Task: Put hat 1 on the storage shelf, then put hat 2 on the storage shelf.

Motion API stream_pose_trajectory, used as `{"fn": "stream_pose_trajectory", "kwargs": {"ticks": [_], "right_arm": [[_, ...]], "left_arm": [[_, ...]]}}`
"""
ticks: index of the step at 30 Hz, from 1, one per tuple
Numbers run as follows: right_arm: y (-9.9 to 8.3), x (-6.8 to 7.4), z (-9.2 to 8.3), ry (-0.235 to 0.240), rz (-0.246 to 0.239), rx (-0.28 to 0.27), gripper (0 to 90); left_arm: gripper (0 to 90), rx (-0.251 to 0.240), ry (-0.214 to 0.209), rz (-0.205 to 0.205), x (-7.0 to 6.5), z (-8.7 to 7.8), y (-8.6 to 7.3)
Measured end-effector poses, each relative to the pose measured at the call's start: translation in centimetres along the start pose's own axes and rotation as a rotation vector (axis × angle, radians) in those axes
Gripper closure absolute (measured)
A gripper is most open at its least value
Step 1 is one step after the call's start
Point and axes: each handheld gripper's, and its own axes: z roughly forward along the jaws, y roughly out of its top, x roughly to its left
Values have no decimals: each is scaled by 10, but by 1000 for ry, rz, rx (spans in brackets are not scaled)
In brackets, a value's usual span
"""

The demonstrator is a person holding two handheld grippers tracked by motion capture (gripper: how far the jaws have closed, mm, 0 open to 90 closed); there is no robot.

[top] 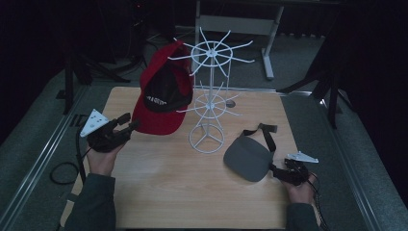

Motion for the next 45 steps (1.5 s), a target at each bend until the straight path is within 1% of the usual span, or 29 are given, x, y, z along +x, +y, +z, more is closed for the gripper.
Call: {"fn": "stream_pose_trajectory", "kwargs": {"ticks": [5,17,23,26,28,29,30,33,36,37,38,39,43,45], "right_arm": [[0,0,0,-1,0,0,290],[0,0,0,-1,0,0,290],[0,0,0,-3,-1,0,291],[0,2,0,-16,1,1,303],[0,2,-2,-29,6,6,373],[0,2,-3,-24,12,10,434],[1,1,-5,-16,24,11,474],[5,0,-10,-3,38,0,637],[14,0,-17,4,21,-14,817],[17,1,-18,3,15,-19,862],[20,2,-19,7,9,-23,891],[24,2,-19,15,2,-27,898],[37,9,-16,26,-36,-28,900],[44,12,-14,33,-50,-33,900]], "left_arm": [[545,-2,16,1,0,-1,-3],[526,5,-3,-16,-1,-6,-9],[518,20,-7,-20,0,-7,-12],[514,33,-7,-29,0,-5,-16],[514,40,-10,-30,0,-5,-18],[513,42,-11,-32,0,-5,-19],[512,45,-12,-34,-1,-5,-20],[510,56,-18,-36,-2,-3,-25],[509,67,-20,-38,-2,-1,-29],[507,70,-21,-39,-2,-1,-30],[506,71,-20,-39,-3,0,-31],[506,73,-21,-39,-3,0,-33],[506,83,-25,-44,-5,2,-39],[505,91,-25,-39,-6,3,-42]]}}
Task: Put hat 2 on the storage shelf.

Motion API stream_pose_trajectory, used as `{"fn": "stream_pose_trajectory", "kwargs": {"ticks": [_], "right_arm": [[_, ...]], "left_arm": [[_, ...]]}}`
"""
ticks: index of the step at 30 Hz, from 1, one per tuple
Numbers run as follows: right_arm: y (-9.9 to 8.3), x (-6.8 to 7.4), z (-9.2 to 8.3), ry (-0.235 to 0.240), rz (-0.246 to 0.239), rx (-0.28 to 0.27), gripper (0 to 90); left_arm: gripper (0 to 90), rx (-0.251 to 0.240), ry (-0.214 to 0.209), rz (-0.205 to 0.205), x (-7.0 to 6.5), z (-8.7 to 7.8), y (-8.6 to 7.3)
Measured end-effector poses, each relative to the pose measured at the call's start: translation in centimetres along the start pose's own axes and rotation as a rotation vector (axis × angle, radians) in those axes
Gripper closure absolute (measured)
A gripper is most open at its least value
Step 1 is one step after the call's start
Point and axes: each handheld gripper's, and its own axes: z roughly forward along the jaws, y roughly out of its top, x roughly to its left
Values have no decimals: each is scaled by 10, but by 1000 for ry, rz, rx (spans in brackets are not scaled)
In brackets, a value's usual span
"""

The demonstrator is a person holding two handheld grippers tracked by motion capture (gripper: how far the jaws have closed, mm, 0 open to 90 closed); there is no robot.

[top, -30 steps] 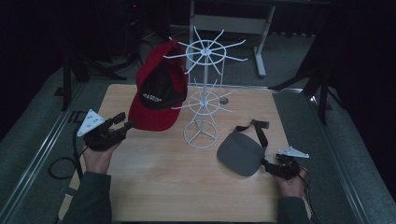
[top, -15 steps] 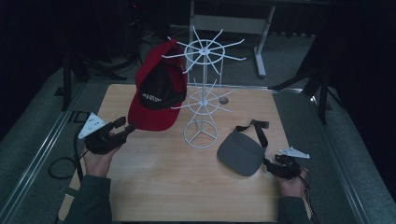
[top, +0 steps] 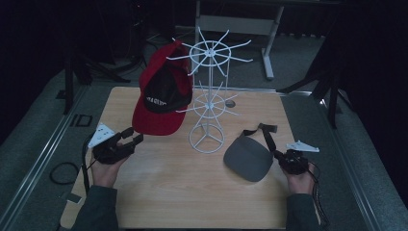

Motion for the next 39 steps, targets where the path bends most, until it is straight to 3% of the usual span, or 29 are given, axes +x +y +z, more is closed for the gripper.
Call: {"fn": "stream_pose_trajectory", "kwargs": {"ticks": [8,22,29,39], "right_arm": [[28,6,8,43,-8,-25,900],[64,29,34,114,-73,18,899],[64,43,34,177,-121,35,898],[48,64,29,267,-189,67,891]], "left_arm": [[502,19,3,1,0,5,-8],[498,37,22,4,1,10,-17],[495,40,24,-7,3,10,-20],[493,47,27,-11,2,11,-22]]}}
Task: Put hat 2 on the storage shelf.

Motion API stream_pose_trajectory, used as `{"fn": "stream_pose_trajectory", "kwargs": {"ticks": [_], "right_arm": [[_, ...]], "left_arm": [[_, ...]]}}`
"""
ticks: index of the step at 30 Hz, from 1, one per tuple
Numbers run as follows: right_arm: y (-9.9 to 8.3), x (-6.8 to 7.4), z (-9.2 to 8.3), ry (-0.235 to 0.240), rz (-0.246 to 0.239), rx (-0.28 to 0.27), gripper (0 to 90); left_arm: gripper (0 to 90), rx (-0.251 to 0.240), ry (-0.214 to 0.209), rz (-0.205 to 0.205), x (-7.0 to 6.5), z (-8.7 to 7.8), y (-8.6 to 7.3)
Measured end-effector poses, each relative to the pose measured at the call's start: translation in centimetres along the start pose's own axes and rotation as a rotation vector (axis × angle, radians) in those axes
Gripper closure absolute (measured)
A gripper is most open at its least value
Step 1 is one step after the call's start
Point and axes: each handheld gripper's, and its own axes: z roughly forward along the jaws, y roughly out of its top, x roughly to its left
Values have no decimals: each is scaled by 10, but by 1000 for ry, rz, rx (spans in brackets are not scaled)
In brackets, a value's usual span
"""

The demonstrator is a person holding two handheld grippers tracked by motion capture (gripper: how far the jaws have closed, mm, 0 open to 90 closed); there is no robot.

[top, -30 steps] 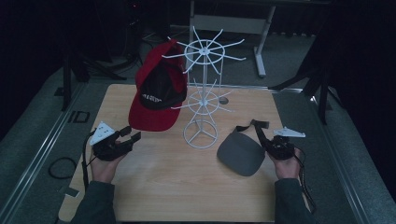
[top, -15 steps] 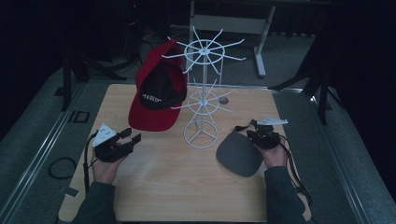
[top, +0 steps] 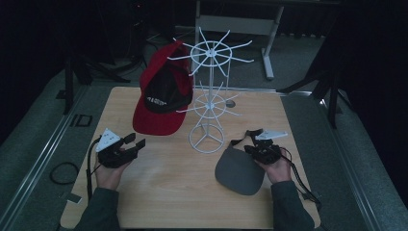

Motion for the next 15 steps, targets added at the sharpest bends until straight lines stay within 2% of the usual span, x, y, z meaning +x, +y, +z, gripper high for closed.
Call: {"fn": "stream_pose_trajectory", "kwargs": {"ticks": [5,10,15], "right_arm": [[1,-9,3,-49,11,11,865],[7,-30,9,-99,43,9,839],[11,-47,19,-128,61,18,820]], "left_arm": [[492,3,-3,0,0,1,0],[492,4,-3,0,0,1,-1],[491,7,-4,-3,1,2,-1]]}}
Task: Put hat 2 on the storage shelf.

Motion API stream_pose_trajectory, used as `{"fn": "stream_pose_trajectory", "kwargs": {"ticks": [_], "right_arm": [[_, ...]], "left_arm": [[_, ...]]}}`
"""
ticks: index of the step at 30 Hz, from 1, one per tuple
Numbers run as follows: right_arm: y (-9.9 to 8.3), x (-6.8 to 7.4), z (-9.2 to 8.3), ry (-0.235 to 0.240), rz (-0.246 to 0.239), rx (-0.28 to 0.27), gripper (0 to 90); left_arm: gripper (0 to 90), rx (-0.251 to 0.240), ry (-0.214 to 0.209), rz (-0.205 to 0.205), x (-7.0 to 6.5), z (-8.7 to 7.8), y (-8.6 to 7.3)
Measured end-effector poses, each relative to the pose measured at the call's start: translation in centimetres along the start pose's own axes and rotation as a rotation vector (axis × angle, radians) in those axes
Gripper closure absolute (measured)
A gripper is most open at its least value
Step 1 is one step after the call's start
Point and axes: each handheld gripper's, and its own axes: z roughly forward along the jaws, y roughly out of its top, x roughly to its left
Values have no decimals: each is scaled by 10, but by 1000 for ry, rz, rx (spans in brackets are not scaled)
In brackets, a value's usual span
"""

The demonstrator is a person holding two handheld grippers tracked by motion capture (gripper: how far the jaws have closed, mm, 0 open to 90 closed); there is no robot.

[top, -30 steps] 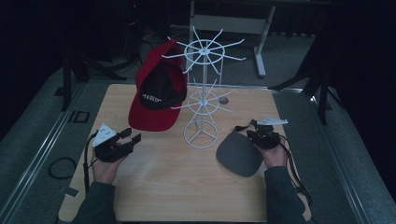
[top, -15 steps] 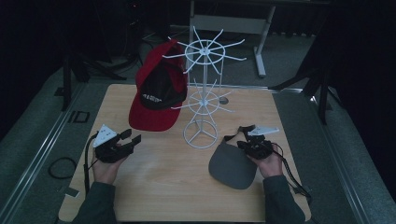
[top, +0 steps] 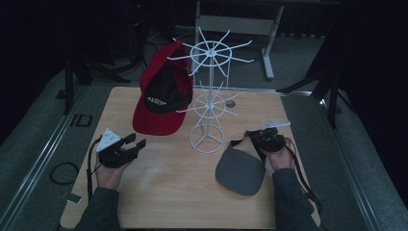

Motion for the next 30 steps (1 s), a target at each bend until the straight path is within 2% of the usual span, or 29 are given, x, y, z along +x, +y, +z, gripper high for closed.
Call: {"fn": "stream_pose_trajectory", "kwargs": {"ticks": [7,13,15,20,24,30], "right_arm": [[6,-13,13,-32,7,17,782],[13,-19,23,-32,-13,20,722],[16,-21,25,-33,-5,17,708],[23,-26,31,-6,11,7,681],[24,-28,39,14,10,25,654],[24,-30,45,48,1,42,669]], "left_arm": [[491,2,-2,-2,0,1,-1],[490,5,-3,-4,0,2,-1],[490,5,-2,-4,0,2,-1],[489,7,-3,-5,0,2,-1],[483,6,-1,-4,0,2,-1],[482,8,-1,-5,0,2,-2]]}}
